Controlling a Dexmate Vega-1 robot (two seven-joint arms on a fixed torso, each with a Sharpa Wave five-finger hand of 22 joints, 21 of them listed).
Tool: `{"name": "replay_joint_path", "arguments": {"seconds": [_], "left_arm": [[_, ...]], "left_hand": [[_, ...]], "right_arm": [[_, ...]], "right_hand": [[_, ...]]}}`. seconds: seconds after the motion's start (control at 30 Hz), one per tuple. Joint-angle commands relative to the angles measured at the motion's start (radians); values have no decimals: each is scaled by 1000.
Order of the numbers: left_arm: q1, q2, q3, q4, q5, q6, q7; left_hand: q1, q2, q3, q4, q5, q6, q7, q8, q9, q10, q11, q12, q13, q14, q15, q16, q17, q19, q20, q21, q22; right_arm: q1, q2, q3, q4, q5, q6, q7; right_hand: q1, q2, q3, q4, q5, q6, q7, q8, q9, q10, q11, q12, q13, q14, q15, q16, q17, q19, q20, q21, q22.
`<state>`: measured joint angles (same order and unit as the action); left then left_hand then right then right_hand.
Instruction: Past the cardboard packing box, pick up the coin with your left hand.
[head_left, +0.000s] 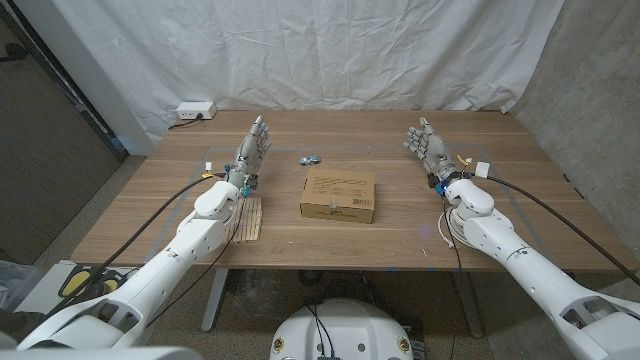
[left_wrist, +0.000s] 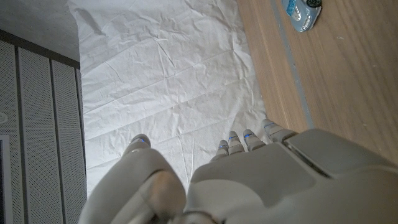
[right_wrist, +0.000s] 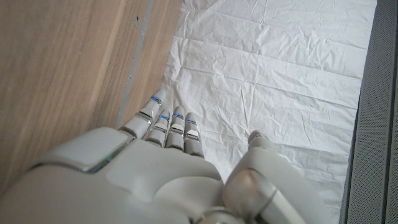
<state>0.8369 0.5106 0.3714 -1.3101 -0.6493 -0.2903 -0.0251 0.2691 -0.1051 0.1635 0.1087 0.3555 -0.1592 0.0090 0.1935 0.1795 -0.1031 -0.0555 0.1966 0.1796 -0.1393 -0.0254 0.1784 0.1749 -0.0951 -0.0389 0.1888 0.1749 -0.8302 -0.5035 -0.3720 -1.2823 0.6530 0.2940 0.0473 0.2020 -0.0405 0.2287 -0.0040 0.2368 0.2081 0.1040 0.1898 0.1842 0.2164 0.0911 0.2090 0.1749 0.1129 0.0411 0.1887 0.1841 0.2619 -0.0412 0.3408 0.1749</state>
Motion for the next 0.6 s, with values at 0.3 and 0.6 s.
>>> {"name": "replay_joint_path", "arguments": {"seconds": [0.3, 0.6], "left_arm": [[25, 1, -12, -36, -28, 18, 0], [52, 30, -28, -90, -24, 12, 9]], "left_hand": [[24, 17, 13, -5, 12, 2, 1, 8, 5, -4, 1, 6, 4, -14, 2, 4, 4, -30, -56, -2, 3], [36, 31, 18, -8, 13, 12, 4, 10, 5, 3, 2, 8, 4, -13, 2, 5, 4, -34, -55, -1, 3]], "right_arm": [[-1, -3, 5, -12, 2, -6, -15], [3, -6, 4, -25, -5, -12, -25]], "right_hand": [[6, 3, 8, 1, 9, 8, -4, 6, 3, 5, 1, 3, 6, 11, 2, 6, 5, 4, -27, 2, 4], [7, 8, 8, 0, 10, 6, -6, 5, 3, -10, -3, -3, 6, 4, -1, 3, 5, -6, -27, -9, 5]]}}
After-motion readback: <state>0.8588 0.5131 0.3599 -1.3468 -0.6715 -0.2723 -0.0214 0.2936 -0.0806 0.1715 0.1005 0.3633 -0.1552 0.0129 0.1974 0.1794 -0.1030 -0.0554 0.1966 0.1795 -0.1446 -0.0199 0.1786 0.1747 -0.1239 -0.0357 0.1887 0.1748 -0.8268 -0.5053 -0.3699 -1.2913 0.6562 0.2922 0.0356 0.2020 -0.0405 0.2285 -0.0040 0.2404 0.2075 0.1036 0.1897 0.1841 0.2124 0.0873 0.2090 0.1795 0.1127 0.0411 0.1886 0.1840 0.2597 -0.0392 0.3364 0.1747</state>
